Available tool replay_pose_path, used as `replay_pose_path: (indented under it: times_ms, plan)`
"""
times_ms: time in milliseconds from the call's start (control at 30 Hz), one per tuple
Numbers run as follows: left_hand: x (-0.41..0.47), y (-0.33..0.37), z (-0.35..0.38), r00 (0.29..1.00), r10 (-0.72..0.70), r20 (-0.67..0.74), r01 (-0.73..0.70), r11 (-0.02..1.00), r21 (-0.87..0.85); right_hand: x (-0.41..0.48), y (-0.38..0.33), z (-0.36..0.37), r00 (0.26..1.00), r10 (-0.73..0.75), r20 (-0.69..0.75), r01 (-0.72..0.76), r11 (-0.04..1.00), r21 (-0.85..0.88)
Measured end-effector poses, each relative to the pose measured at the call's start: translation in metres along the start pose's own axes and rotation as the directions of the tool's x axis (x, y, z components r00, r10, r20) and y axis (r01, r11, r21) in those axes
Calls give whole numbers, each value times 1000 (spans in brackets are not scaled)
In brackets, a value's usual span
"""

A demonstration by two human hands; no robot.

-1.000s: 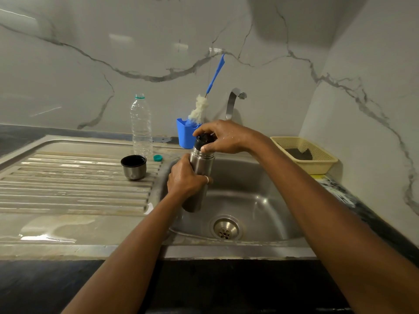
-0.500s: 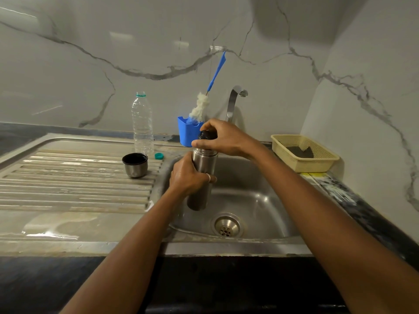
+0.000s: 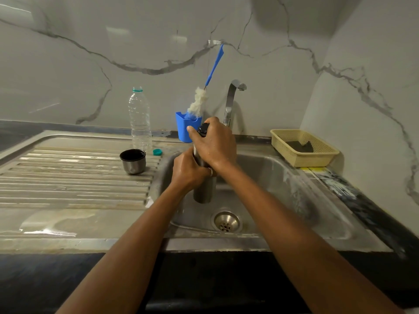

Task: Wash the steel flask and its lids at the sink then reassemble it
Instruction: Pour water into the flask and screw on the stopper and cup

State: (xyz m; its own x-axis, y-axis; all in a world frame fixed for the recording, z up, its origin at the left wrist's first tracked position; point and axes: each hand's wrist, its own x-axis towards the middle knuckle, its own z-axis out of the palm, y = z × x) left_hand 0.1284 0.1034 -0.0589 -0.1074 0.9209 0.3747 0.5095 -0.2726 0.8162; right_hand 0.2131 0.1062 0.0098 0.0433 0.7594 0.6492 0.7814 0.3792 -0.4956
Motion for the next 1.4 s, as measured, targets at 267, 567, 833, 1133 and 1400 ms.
replay_pose_path:
  times_ms: [267,567,833,1133,1400]
  plan:
    - [-3,9,-12,984,33,174,3,979,-204,31,30,-32,882,-59,467,-254,775,578]
    - [-2,9,1,984,52,170,-26,988,-155,23,23,-21,944,135,302,-285,796,534]
    - [0,1,4,1000,-19,10,20,991,-133,15,-9,-9,952,269,147,-306,829,469]
    - [2,-1,4,984,-179,6,174,946,-273,30,-25,-40,932,47,359,-175,927,332]
    - [3,-4,5,987,-162,5,159,955,-249,35,-74,-20,905,-355,232,354,934,49]
